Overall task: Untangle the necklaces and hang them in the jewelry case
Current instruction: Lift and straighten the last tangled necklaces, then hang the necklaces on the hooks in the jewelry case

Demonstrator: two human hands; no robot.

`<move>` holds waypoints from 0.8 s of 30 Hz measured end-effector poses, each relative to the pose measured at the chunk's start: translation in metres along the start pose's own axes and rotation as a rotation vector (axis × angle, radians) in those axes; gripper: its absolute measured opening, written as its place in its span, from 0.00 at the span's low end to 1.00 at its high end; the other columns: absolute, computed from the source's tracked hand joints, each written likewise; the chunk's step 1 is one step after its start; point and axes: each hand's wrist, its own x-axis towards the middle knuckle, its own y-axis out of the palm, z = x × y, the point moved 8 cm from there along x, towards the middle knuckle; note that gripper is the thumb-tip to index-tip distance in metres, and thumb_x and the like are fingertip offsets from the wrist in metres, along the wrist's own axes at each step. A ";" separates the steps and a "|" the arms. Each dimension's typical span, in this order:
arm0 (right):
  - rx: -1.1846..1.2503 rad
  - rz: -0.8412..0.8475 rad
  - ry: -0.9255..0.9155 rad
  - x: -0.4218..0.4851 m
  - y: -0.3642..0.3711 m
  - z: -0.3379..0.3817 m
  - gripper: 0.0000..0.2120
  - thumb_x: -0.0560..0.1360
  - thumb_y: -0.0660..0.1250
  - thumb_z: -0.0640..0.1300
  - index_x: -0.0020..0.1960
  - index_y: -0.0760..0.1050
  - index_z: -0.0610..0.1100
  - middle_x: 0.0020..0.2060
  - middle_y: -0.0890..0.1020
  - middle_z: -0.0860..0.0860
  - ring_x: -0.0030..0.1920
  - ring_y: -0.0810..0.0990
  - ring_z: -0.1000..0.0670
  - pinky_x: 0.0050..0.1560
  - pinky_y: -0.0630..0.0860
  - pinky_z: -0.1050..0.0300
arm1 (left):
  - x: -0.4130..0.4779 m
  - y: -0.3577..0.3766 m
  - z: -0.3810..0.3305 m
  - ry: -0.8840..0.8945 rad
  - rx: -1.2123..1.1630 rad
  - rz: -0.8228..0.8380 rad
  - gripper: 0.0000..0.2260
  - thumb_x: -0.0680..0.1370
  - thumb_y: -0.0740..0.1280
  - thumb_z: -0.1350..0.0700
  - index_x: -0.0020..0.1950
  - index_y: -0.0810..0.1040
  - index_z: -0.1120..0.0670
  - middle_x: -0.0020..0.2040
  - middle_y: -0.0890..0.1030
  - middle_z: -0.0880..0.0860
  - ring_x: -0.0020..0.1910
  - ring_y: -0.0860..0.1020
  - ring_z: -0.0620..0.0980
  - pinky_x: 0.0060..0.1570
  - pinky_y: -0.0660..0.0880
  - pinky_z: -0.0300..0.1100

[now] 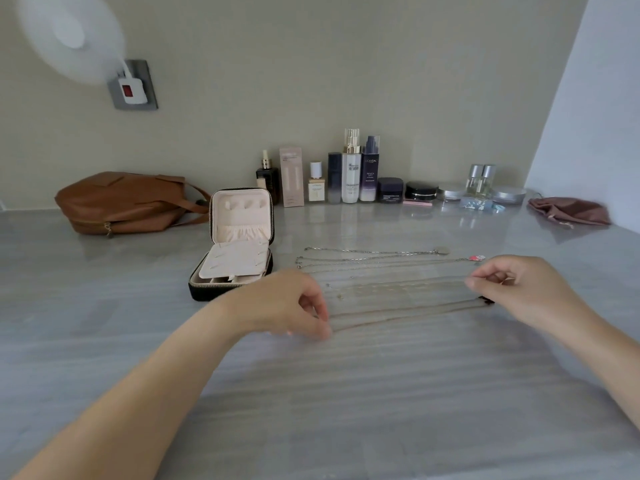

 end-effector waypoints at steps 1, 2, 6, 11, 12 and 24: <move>-0.004 0.004 -0.007 0.001 0.002 0.001 0.08 0.68 0.72 0.43 0.33 0.79 0.53 0.28 0.79 0.50 0.33 0.73 0.58 0.31 0.67 0.71 | 0.001 0.003 -0.001 0.013 0.017 0.004 0.05 0.69 0.73 0.55 0.40 0.79 0.53 0.31 0.73 0.48 0.23 0.69 0.39 0.22 0.65 0.32; -0.015 0.006 -0.013 0.002 0.003 0.002 0.07 0.68 0.72 0.44 0.34 0.79 0.54 0.28 0.79 0.51 0.33 0.75 0.56 0.32 0.68 0.69 | 0.003 0.004 0.000 0.016 0.025 -0.001 0.04 0.69 0.73 0.56 0.39 0.79 0.53 0.30 0.73 0.47 0.22 0.68 0.39 0.21 0.65 0.31; -0.071 0.026 -0.075 0.003 0.007 0.017 0.09 0.68 0.73 0.44 0.31 0.78 0.54 0.27 0.80 0.55 0.35 0.77 0.49 0.42 0.72 0.56 | 0.003 0.001 0.006 -0.010 0.070 0.012 0.03 0.69 0.71 0.56 0.36 0.78 0.52 0.28 0.74 0.46 0.25 0.70 0.43 0.22 0.64 0.32; -0.211 0.221 -0.156 0.004 0.027 0.052 0.07 0.67 0.74 0.46 0.33 0.78 0.54 0.31 0.80 0.57 0.31 0.76 0.61 0.33 0.69 0.70 | -0.005 -0.039 0.026 -0.147 0.020 -0.162 0.08 0.67 0.73 0.49 0.38 0.79 0.53 0.31 0.76 0.50 0.28 0.70 0.48 0.23 0.64 0.35; -0.235 0.278 -0.167 0.003 0.036 0.057 0.05 0.67 0.74 0.47 0.35 0.79 0.54 0.31 0.79 0.58 0.31 0.76 0.64 0.33 0.70 0.71 | -0.006 -0.055 0.028 -0.140 -0.048 -0.302 0.08 0.69 0.72 0.50 0.36 0.78 0.53 0.28 0.74 0.51 0.26 0.68 0.48 0.22 0.63 0.34; -0.484 0.586 -0.245 -0.007 0.093 0.076 0.11 0.71 0.69 0.49 0.32 0.71 0.54 0.33 0.76 0.58 0.40 0.77 0.52 0.44 0.76 0.52 | 0.003 -0.042 0.009 0.024 -0.083 -0.523 0.07 0.74 0.66 0.54 0.36 0.76 0.53 0.30 0.74 0.47 0.26 0.70 0.44 0.22 0.66 0.29</move>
